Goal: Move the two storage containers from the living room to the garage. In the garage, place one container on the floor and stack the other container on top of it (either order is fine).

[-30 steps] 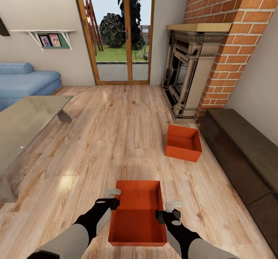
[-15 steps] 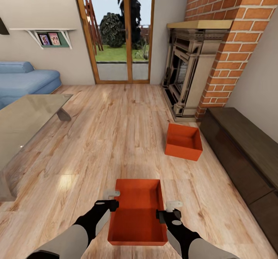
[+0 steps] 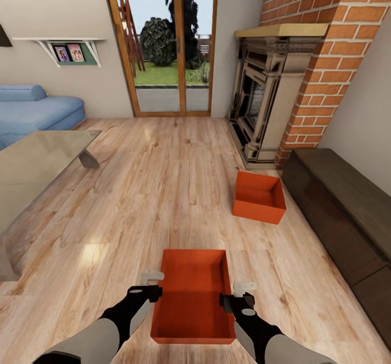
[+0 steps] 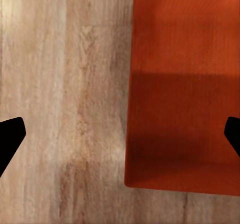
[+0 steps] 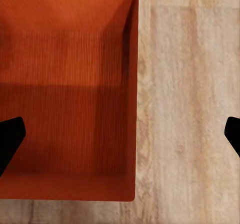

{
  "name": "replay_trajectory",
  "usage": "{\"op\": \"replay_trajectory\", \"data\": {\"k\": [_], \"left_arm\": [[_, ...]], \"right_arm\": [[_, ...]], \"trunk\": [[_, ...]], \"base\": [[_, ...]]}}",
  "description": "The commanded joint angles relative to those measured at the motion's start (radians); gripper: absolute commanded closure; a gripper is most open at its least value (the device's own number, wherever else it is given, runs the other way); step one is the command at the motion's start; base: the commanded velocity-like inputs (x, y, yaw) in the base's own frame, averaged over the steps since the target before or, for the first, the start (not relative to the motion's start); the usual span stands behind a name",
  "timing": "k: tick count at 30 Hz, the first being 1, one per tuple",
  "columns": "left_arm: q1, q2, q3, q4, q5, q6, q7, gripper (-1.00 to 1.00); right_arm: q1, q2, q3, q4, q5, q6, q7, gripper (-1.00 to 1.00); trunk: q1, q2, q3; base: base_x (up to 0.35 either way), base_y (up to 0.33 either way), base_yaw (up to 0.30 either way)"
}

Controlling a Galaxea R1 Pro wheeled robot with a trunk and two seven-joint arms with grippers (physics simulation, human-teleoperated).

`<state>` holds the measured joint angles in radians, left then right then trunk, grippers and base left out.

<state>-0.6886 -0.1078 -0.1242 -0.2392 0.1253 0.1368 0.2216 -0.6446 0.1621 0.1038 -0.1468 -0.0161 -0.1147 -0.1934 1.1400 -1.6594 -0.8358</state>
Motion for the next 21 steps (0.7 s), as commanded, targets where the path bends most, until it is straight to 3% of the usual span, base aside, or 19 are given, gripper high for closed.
{"op": "replay_trajectory", "data": {"k": [1, 21], "left_arm": [[0.000, 0.000, -0.009, 0.000, 0.011, 0.005, 0.005, -1.00], [0.000, -0.004, -0.009, 0.025, 0.011, 0.003, 0.018, -1.00]], "right_arm": [[-0.001, 0.000, 0.008, 0.001, -0.002, -0.002, -0.006, -1.00], [-0.001, -0.003, 0.007, 0.001, -0.007, 0.001, -0.009, -1.00]], "trunk": [[0.004, -0.008, -0.004], [0.081, -0.148, -0.067]], "base": [[0.000, 0.000, 0.000], [0.000, 0.000, 0.000]]}}
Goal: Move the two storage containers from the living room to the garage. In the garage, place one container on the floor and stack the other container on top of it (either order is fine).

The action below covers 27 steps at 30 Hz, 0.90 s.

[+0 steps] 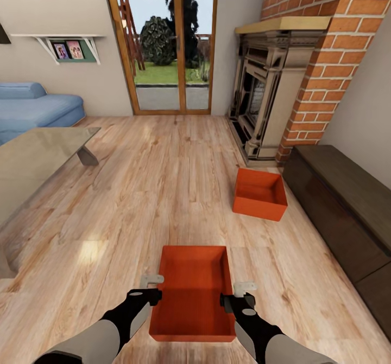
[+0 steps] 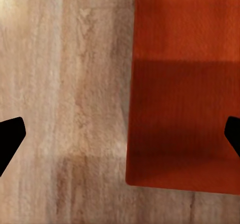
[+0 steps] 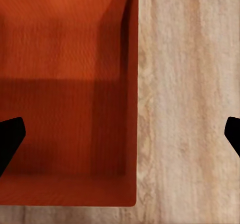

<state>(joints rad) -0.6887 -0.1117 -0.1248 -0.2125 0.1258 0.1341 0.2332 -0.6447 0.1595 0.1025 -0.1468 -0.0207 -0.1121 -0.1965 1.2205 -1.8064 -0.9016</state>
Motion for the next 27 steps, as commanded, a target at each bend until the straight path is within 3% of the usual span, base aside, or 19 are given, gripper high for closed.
{"op": "replay_trajectory", "data": {"k": [1, 8, 16, 27], "left_arm": [[0.000, 0.000, -0.009, -0.002, 0.010, 0.005, 0.006, -1.00], [0.000, 0.000, -0.008, -0.002, 0.009, 0.008, 0.009, -1.00], [0.000, -0.001, -0.006, -0.002, 0.011, 0.013, 0.079, -1.00], [0.000, -0.002, -0.006, -0.002, 0.011, 0.009, 0.086, -1.00]], "right_arm": [[-0.001, -0.001, 0.008, 0.001, -0.003, -0.002, -0.006, -1.00], [0.000, -0.003, 0.008, 0.001, -0.003, -0.005, -0.006, -1.00], [0.000, -0.005, 0.009, 0.001, -0.003, 0.001, 0.000, -1.00], [-0.001, -0.008, 0.007, 0.004, -0.013, 0.008, 0.010, -1.00]], "trunk": [[0.004, -0.008, -0.004], [0.031, -0.057, -0.026], [0.061, -0.113, -0.051], [0.103, -0.190, -0.085]], "base": [[0.000, 0.000, 0.000], [0.000, 0.000, 0.000], [0.000, 0.000, 0.000], [0.000, 0.000, 0.000]]}}
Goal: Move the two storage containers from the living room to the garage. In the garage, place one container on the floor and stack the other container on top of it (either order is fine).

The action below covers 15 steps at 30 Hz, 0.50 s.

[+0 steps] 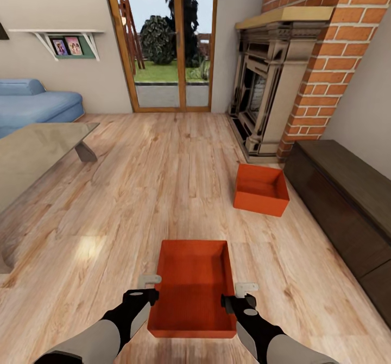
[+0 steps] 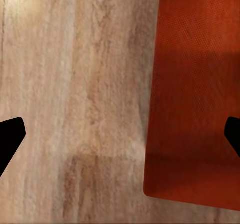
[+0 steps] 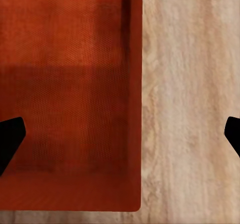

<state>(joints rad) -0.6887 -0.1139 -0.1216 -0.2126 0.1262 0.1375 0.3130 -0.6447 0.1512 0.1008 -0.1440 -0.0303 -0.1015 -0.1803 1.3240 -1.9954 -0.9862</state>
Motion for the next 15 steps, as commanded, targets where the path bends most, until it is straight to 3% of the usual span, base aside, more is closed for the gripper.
{"op": "replay_trajectory", "data": {"k": [1, 15], "left_arm": [[0.000, 0.000, -0.009, -0.002, 0.010, 0.005, 0.006, -1.00], [0.000, 0.000, -0.009, -0.003, 0.009, 0.004, 0.006, -1.00]], "right_arm": [[-0.001, 0.000, 0.008, 0.001, -0.003, -0.002, -0.006, -1.00], [-0.001, -0.001, 0.007, 0.001, -0.003, -0.005, 0.001, -1.00]], "trunk": [[0.004, -0.008, -0.004], [0.057, -0.106, -0.048]], "base": [[0.000, 0.000, 0.000], [0.000, 0.000, 0.000]]}}
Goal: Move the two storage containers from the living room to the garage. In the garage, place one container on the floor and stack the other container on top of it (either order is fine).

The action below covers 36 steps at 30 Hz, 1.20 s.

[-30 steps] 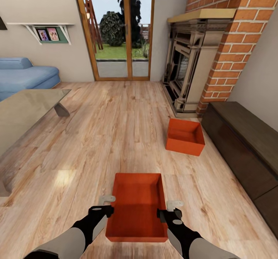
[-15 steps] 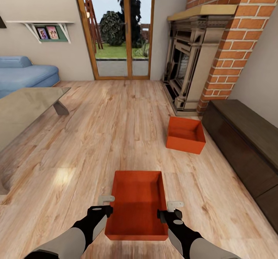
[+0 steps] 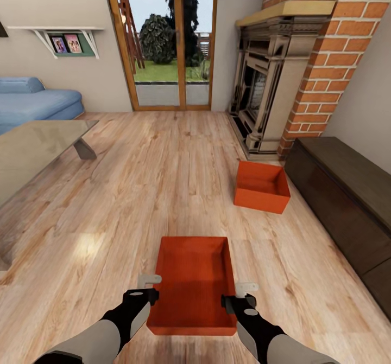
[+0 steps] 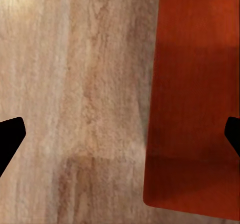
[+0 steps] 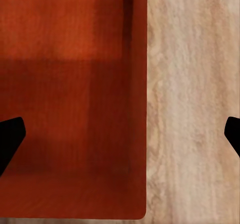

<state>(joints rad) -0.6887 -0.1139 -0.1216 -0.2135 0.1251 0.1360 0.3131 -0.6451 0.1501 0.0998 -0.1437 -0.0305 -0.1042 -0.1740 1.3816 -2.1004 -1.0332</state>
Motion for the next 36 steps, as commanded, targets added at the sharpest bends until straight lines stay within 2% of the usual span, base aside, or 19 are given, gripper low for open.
{"op": "replay_trajectory", "data": {"k": [1, 15, 18, 30, 36], "left_arm": [[0.000, 0.000, -0.009, -0.002, 0.010, 0.005, 0.006, -1.00], [0.000, 0.002, -0.009, -0.006, 0.010, 0.005, 0.006, -1.00], [0.000, 0.003, -0.009, -0.007, 0.010, 0.004, 0.006, -1.00], [0.000, 0.003, -0.010, -0.013, 0.010, 0.004, 0.006, -1.00], [0.000, 0.003, -0.010, -0.011, 0.010, 0.004, 0.006, -1.00]], "right_arm": [[0.000, -0.001, 0.008, 0.001, -0.003, -0.003, -0.006, -1.00], [0.000, -0.011, 0.008, 0.001, -0.002, -0.006, -0.005, -1.00], [0.000, -0.019, 0.008, 0.001, -0.003, -0.007, -0.005, -1.00], [0.000, -0.020, 0.006, 0.001, -0.003, -0.008, -0.006, -1.00], [-0.001, -0.021, 0.006, 0.001, -0.003, -0.008, -0.006, -1.00]], "trunk": [[0.004, -0.008, -0.004], [0.057, -0.106, -0.048], [0.057, -0.106, -0.048], [0.057, -0.106, -0.048], [0.080, -0.148, -0.067]], "base": [[0.000, 0.000, 0.000], [0.000, 0.000, 0.000], [0.000, 0.000, 0.000], [0.000, 0.000, 0.000], [0.000, 0.000, 0.000]]}}
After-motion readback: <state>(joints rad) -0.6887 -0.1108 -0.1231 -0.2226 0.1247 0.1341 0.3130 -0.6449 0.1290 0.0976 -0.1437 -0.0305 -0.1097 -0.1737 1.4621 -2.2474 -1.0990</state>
